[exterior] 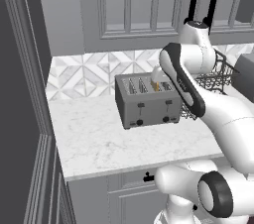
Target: Start the toaster. Once the lever pops up, take the bread to the plate on the dining counter.
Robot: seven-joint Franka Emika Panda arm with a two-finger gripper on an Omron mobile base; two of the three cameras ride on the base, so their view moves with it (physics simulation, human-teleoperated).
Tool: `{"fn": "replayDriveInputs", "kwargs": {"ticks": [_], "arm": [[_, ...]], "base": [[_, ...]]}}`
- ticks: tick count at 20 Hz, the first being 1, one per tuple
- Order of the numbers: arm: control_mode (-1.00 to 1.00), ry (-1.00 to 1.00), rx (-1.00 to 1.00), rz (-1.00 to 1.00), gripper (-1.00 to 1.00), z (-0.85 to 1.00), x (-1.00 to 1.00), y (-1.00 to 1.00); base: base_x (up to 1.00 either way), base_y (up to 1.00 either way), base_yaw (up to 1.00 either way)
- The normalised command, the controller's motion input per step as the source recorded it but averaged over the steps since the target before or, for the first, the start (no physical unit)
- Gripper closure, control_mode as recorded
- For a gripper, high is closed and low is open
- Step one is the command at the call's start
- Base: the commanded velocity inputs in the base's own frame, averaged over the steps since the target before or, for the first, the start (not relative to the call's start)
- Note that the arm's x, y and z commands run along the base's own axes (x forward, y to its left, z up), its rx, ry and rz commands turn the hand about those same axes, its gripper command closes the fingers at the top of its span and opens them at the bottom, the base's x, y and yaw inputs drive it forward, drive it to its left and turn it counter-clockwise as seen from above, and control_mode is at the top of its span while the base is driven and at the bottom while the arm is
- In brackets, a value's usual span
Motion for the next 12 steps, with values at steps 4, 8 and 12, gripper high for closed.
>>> {"fn": "replayDriveInputs", "kwargs": {"ticks": [4, 8, 12], "arm": [[-1.00, 0.00, 0.00, -0.01, -1.00, -0.08, 0.00, -0.22], [-1.00, -0.07, 0.00, -0.04, -1.00, -0.22, 0.00, -0.53], [-1.00, -0.12, 0.00, -0.04, -1.00, -0.27, 0.00, -0.52]], "base": [[0.00, 0.00, 0.00], [0.00, 0.00, 0.00], [0.00, 0.00, 0.00]]}}
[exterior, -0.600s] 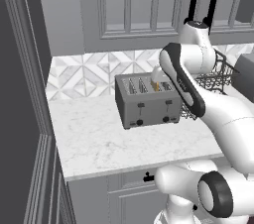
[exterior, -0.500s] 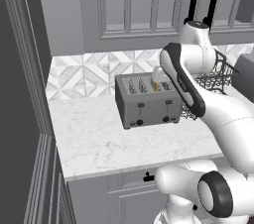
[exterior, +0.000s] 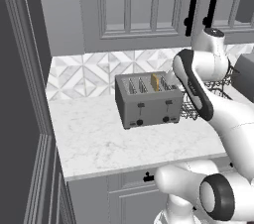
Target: Start the toaster. Once the lever pops up, take the bread to the plate on the dining counter.
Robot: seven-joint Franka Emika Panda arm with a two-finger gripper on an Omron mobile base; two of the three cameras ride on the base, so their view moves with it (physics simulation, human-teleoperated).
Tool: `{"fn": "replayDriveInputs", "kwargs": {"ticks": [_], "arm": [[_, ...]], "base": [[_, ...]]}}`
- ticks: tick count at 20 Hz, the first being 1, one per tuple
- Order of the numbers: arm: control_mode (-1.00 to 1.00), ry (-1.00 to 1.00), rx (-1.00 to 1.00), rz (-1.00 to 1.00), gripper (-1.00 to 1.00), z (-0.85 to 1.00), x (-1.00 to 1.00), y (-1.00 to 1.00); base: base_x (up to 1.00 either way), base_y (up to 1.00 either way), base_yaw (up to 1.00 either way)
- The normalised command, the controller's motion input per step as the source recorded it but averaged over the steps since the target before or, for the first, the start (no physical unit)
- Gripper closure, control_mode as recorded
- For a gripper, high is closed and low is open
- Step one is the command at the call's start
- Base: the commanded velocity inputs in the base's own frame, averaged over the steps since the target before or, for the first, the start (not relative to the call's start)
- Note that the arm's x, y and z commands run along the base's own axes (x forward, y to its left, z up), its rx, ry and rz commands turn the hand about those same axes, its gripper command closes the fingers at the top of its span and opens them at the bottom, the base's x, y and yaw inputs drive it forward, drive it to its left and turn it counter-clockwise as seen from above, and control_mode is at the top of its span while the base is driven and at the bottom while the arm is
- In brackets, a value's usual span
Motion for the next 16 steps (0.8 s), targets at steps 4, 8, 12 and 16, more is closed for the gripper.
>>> {"fn": "replayDriveInputs", "kwargs": {"ticks": [4, 8, 12, 16], "arm": [[-1.00, -0.12, -0.03, -0.03, -1.00, -0.20, 0.00, -0.29], [-1.00, -0.12, -0.06, 0.00, 1.00, -0.39, 0.01, -0.01], [-1.00, -0.06, -0.02, 0.00, 1.00, -0.35, 0.08, 0.00], [-1.00, -0.05, 0.00, 0.00, 1.00, -0.34, 0.07, 0.00]], "base": [[0.00, 0.00, 0.00], [0.00, 0.00, 0.00], [0.00, 0.00, 0.00], [0.00, 0.00, 0.00]]}}
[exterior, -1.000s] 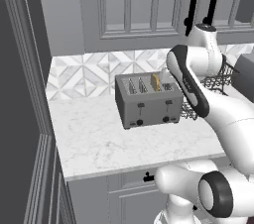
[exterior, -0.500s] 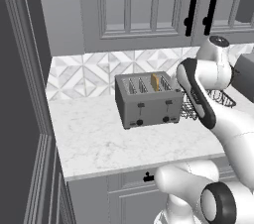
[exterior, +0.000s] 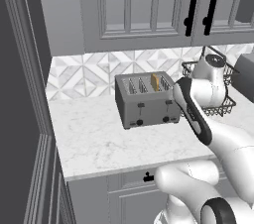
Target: Start the toaster. Once the lever pops up, take the bread to the plate on the dining counter.
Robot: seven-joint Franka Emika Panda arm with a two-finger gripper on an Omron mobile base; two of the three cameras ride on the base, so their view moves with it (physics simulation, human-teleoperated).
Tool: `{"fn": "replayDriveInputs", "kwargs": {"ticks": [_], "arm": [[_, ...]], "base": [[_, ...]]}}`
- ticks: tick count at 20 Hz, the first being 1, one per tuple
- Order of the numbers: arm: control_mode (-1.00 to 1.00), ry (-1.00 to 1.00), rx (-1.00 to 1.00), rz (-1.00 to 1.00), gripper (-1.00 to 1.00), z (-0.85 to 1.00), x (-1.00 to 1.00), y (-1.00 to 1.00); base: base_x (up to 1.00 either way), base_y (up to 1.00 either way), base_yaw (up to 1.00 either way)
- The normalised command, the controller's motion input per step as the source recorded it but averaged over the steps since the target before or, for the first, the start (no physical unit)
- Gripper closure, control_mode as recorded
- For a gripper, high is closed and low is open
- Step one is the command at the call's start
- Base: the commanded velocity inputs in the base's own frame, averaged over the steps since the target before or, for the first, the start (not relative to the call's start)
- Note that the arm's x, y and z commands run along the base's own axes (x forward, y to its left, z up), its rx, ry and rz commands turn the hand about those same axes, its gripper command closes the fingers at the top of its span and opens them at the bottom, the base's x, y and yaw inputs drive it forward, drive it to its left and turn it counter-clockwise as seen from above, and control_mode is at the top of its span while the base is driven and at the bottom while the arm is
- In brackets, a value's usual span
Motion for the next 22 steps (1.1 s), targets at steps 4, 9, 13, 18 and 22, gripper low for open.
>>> {"fn": "replayDriveInputs", "kwargs": {"ticks": [4, 9, 13, 18, 22], "arm": [[-1.00, -0.01, 0.00, 0.00, 1.00, -0.21, 0.21, 0.00], [-1.00, 0.00, 0.00, 0.00, 1.00, -0.02, 0.35, 0.00], [-1.00, 0.00, 0.00, 0.00, 1.00, -0.07, 0.32, 0.00], [-1.00, 0.00, 0.00, 0.00, 1.00, -0.27, 0.23, 0.00], [-1.00, 0.00, 0.00, 0.00, 1.00, -0.21, 0.23, 0.00]], "base": [[0.00, 0.00, 0.00], [0.00, 0.00, 0.00], [0.00, 0.00, 0.00], [0.00, 0.00, 0.00], [0.00, 0.00, 0.00]]}}
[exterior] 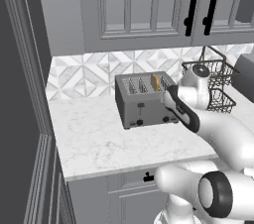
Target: Start the toaster. Once the lever pops up, take the bread to the plate on the dining counter.
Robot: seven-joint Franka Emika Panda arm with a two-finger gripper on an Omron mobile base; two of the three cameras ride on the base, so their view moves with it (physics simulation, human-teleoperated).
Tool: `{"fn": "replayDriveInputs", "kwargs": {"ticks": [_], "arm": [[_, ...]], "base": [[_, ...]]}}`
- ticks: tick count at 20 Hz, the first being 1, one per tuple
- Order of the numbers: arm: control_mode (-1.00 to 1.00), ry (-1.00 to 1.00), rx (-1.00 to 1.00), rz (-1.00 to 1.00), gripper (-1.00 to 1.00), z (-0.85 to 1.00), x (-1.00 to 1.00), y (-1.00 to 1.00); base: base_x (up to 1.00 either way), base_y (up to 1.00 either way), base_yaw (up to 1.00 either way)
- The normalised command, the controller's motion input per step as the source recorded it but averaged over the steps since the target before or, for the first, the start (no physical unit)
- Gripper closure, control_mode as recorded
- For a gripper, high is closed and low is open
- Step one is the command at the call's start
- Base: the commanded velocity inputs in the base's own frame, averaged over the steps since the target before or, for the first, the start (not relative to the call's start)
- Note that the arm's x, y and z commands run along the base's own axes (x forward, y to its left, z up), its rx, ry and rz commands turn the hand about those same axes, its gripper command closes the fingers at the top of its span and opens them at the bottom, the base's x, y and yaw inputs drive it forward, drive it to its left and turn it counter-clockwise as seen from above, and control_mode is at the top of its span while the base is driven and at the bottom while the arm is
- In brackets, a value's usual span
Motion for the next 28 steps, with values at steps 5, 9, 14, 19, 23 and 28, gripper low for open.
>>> {"fn": "replayDriveInputs", "kwargs": {"ticks": [5, 9, 14, 19, 23, 28], "arm": [[-1.00, 0.00, 0.00, 0.00, 1.00, -0.22, 0.23, 0.00], [-1.00, 0.00, 0.00, 0.00, 1.00, -0.23, 0.19, 0.00], [-1.00, 0.00, 0.00, 0.00, 1.00, -0.16, 0.23, 0.00], [-1.00, 0.00, 0.00, 0.00, 1.00, -0.17, 0.20, 0.00], [-1.00, 0.00, 0.00, 0.00, 1.00, -0.17, 0.14, 0.00], [-1.00, 0.00, 0.00, 0.00, 1.00, -0.11, 0.14, 0.00]], "base": [[0.00, 0.00, 0.00], [0.00, 0.00, 0.00], [0.00, 0.00, 0.00], [0.00, 0.00, 0.00], [0.00, 0.00, 0.00], [0.00, 0.00, 0.00]]}}
